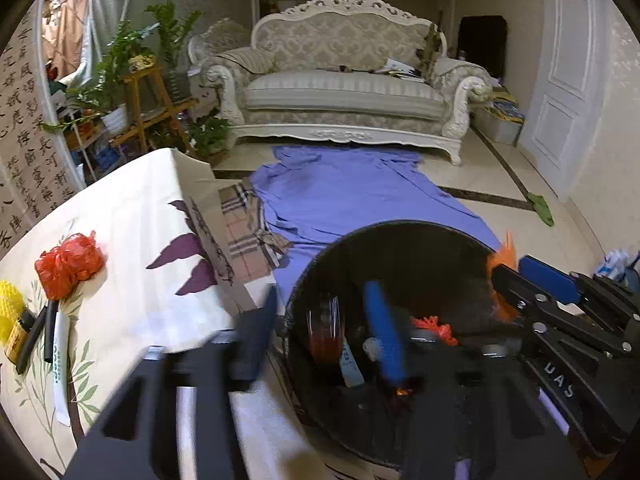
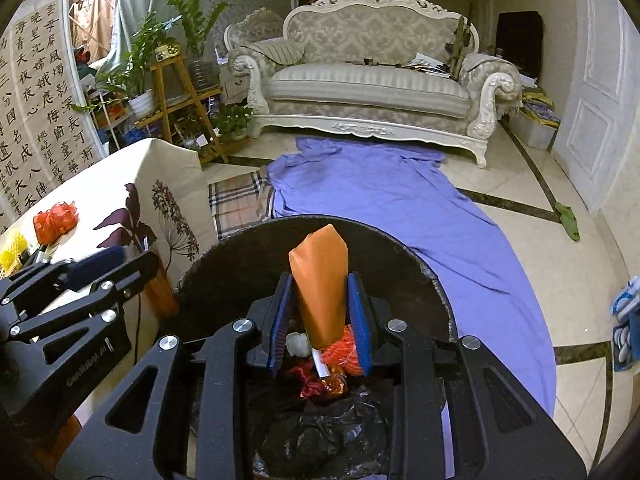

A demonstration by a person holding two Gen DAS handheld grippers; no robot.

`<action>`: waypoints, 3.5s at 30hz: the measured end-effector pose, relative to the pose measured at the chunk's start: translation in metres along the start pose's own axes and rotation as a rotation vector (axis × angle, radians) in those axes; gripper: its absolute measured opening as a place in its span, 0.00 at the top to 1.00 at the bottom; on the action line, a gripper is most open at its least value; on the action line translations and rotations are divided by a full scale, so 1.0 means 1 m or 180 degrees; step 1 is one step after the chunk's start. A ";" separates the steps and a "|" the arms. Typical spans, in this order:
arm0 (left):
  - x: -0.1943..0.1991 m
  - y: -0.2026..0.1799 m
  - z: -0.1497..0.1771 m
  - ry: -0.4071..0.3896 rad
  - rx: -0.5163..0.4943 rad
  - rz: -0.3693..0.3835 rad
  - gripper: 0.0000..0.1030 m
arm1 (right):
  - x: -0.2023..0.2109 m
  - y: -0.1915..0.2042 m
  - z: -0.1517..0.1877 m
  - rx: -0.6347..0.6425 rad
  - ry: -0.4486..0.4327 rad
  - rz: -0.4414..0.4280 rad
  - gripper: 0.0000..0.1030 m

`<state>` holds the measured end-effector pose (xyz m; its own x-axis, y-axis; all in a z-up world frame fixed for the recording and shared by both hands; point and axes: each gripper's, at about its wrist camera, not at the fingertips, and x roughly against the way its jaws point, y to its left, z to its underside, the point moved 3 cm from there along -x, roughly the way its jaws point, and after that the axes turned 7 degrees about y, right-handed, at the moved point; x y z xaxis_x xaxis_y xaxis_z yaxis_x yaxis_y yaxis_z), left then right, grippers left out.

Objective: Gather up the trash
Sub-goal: 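Carry both items over the black bin and open both grippers, then move both tools back over the items on the bed, then grasp the white tube with green print with the right gripper, then grasp the yellow foam net roll with the left gripper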

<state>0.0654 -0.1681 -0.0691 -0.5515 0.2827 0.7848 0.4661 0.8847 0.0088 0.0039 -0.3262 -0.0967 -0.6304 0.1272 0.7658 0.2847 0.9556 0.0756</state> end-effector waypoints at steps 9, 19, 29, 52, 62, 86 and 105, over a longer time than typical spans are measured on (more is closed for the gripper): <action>0.002 0.007 -0.001 0.0000 0.0086 0.0017 0.32 | 0.002 -0.007 -0.002 -0.0050 -0.0027 0.0049 0.61; 0.021 0.037 0.006 -0.0060 0.0297 -0.0086 0.29 | 0.006 0.010 -0.004 0.0003 -0.0006 -0.0027 0.55; 0.045 0.101 0.029 -0.0056 0.0625 -0.0381 0.29 | 0.011 0.080 -0.005 0.0352 0.0018 -0.0288 0.54; 0.095 0.256 0.110 0.0029 0.1439 -0.1107 0.29 | 0.017 0.275 0.005 0.1326 0.0183 -0.1039 0.54; 0.099 0.285 0.123 0.0026 0.1631 -0.1123 0.29 | 0.001 0.323 0.021 0.1552 0.0455 -0.1042 0.54; 0.084 0.299 0.097 0.0023 0.1586 -0.1030 0.28 | -0.034 0.275 -0.013 0.1318 0.0419 -0.0632 0.81; 0.046 0.329 0.061 0.0196 0.1599 -0.0913 0.28 | -0.065 0.286 -0.047 0.1299 0.0401 -0.0611 0.81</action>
<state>0.1514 0.1590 -0.0684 -0.5591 -0.0031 0.8291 -0.0897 0.9943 -0.0568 0.1601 -0.0741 -0.0946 -0.5440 -0.0713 0.8360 -0.1519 0.9883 -0.0146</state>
